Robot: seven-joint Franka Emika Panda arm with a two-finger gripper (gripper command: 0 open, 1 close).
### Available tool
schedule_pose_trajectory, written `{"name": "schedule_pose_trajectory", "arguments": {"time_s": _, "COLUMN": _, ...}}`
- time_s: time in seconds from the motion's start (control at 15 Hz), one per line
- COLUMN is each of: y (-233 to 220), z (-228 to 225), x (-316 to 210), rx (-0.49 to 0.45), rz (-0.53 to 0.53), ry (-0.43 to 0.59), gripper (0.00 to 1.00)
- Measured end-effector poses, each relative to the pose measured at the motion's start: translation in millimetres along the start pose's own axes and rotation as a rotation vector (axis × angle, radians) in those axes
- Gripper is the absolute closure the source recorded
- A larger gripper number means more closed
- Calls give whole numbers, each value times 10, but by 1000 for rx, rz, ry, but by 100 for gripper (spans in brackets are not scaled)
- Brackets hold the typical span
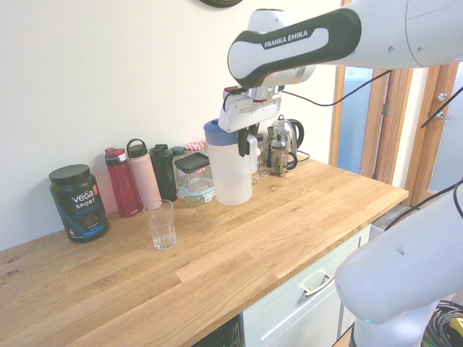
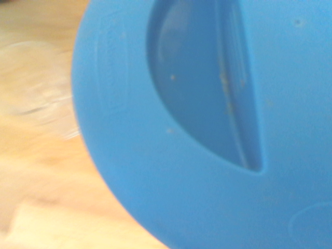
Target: Pour me some water
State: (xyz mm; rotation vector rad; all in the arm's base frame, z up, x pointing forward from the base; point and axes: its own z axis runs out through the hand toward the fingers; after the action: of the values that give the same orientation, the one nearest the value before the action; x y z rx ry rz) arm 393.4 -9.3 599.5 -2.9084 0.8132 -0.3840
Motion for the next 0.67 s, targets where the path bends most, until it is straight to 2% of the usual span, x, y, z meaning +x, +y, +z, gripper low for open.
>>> {"name": "schedule_pose_trajectory", "arguments": {"time_s": 0.33, "y": -587, "z": 301, "x": 129, "rx": -91, "rz": -223, "ry": -135, "gripper": 100}}
{"name": "schedule_pose_trajectory", "arguments": {"time_s": 0.67, "y": -1122, "z": 475, "x": 233, "rx": -250, "rz": -399, "ry": -158, "gripper": 100}}
